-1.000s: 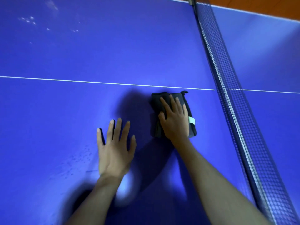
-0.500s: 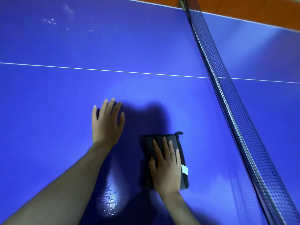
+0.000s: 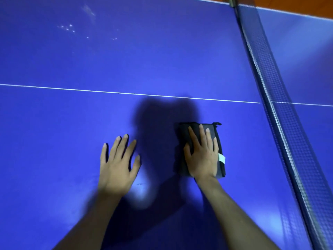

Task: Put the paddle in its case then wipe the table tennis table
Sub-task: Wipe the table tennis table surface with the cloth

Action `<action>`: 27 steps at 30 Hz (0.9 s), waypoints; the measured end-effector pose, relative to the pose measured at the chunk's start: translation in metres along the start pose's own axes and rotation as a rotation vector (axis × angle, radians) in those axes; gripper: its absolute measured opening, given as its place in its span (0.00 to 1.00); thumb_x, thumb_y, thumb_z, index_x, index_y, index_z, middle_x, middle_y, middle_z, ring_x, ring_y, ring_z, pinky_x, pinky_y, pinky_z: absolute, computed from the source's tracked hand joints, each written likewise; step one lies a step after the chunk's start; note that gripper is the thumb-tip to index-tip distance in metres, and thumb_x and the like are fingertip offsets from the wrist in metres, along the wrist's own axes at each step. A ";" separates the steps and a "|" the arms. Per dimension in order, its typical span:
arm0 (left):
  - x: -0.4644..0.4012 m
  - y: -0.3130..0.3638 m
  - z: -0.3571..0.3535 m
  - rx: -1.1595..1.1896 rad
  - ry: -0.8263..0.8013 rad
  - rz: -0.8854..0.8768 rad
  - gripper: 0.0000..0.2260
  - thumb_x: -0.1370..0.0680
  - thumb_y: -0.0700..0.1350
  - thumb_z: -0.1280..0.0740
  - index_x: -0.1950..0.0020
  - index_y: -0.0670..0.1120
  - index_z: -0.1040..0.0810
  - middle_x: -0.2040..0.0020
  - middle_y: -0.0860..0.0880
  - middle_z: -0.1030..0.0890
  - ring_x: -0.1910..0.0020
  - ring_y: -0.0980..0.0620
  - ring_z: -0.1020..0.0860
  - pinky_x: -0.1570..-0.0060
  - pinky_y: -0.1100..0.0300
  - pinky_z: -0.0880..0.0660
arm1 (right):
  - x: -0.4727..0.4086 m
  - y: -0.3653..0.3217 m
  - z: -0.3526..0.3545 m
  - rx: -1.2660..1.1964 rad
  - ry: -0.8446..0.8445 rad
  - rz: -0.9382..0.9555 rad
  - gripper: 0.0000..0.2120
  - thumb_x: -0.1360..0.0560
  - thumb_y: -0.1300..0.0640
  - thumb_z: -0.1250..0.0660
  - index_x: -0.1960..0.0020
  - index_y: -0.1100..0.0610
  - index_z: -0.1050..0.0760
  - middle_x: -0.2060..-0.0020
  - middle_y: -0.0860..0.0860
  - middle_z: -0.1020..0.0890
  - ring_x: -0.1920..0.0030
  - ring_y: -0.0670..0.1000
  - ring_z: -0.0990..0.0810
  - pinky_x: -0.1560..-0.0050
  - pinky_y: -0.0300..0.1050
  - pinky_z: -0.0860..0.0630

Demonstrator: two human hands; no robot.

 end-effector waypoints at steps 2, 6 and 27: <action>0.000 -0.001 -0.001 -0.015 0.034 -0.003 0.21 0.16 0.54 0.40 0.25 0.48 0.26 0.20 0.46 0.32 0.21 0.45 0.35 0.24 0.36 0.41 | -0.037 -0.004 -0.006 -0.003 -0.003 0.004 0.29 0.19 0.43 0.48 0.18 0.43 0.36 0.19 0.51 0.35 0.17 0.55 0.42 0.18 0.57 0.47; -0.003 -0.002 -0.006 -0.049 0.016 -0.010 0.22 0.17 0.53 0.39 0.25 0.48 0.26 0.20 0.45 0.34 0.21 0.44 0.34 0.25 0.34 0.39 | -0.104 -0.011 -0.012 -0.036 0.025 0.011 0.29 0.20 0.44 0.46 0.19 0.43 0.35 0.19 0.51 0.34 0.18 0.56 0.40 0.19 0.58 0.46; -0.005 0.000 0.002 0.013 0.082 -0.032 0.24 0.15 0.56 0.45 0.21 0.48 0.31 0.21 0.45 0.33 0.20 0.45 0.37 0.22 0.38 0.45 | 0.024 -0.053 -0.006 -0.155 0.011 0.094 0.29 0.22 0.46 0.44 0.21 0.47 0.30 0.21 0.53 0.31 0.19 0.59 0.38 0.20 0.61 0.42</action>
Point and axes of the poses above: each hand's wrist, its own x-axis away from the middle knuckle, its own z-axis out of the back of the hand, y = z × x, the point moved 7 cm from there along -x, towards the middle knuckle
